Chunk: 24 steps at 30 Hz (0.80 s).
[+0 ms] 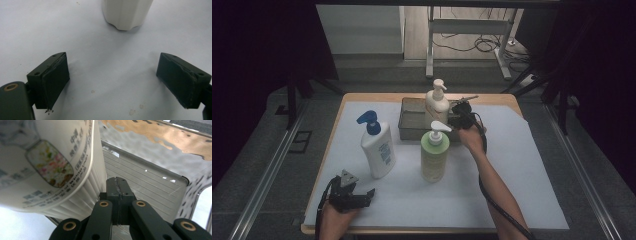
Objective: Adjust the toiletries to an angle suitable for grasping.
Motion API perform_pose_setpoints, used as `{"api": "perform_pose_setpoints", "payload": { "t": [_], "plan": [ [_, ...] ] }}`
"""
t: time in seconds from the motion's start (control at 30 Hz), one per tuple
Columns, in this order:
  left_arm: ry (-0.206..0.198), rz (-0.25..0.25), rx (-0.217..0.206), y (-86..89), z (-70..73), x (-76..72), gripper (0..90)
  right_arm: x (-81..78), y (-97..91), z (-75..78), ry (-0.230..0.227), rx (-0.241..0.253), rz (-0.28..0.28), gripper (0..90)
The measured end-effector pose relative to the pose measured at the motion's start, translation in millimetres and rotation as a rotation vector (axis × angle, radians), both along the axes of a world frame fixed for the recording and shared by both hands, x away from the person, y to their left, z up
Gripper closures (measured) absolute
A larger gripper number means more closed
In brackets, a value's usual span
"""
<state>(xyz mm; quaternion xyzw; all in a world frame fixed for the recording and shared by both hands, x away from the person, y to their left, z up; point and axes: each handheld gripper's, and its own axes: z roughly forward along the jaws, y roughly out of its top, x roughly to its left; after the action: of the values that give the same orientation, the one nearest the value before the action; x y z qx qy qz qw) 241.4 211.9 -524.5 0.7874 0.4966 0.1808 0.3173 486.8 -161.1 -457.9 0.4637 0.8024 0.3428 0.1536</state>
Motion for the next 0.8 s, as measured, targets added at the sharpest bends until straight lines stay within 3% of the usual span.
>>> {"api": "perform_pose_setpoints", "payload": {
  "t": [0.8],
  "plan": [
    [0.0,0.0,0.001,0.1,0.0,0.0,10.7,2.9,34.9,-0.6,0.012,0.006,0.076,88.8]
  ]
}}
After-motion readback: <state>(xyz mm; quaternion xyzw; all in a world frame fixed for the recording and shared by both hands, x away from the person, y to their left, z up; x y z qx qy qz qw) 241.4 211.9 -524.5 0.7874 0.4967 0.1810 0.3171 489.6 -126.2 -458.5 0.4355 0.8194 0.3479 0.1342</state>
